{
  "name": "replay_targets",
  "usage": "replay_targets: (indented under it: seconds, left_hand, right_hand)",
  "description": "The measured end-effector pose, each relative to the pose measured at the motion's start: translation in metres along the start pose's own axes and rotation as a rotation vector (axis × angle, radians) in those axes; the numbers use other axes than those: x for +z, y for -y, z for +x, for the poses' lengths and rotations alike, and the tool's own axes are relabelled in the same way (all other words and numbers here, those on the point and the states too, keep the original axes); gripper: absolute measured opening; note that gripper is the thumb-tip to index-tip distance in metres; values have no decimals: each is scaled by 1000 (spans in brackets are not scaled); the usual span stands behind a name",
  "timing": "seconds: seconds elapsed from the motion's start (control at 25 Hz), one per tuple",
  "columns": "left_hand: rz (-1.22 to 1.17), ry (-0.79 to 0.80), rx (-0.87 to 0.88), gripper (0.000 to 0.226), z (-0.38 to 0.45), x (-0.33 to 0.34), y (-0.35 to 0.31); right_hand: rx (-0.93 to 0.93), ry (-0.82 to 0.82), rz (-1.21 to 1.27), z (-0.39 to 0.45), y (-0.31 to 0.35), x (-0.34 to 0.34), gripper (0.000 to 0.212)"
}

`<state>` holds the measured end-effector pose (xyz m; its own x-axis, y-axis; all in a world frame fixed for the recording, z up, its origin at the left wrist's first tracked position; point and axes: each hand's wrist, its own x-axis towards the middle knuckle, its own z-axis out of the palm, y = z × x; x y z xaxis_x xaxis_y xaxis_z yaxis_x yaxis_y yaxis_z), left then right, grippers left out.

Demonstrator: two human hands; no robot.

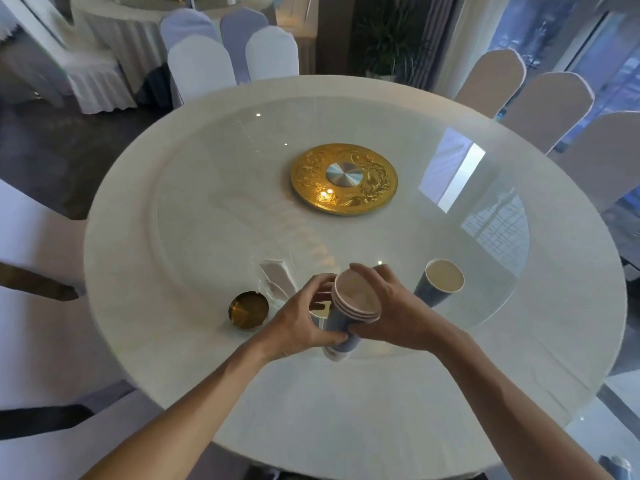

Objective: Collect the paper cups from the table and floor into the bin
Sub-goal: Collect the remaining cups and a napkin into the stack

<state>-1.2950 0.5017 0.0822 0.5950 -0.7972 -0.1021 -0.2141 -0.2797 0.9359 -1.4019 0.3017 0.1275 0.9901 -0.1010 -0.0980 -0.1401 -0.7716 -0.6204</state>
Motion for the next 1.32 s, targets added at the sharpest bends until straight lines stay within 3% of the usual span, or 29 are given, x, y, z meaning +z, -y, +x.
replay_targets:
  seconds: [0.24,0.56,0.84,1.0,1.32]
  left_hand:
    - [143,-233,-196,86,15,11,70]
    - [154,-253,-251,84,51,38,100]
    - [97,-170,-103,76,63,50,83]
    - [38,-102,29,69,74,60,58]
    - [-32,93,125,82,81,116,12]
  right_hand:
    - [114,-98,98,22,5,-28,93]
    - [223,-265,135,46,5,-10,95]
    - [311,-295,70,33,-9,20,99]
    - [395,-319,156,9,-23,21,92]
    - [598,-461,404,-58,-60,8,84]
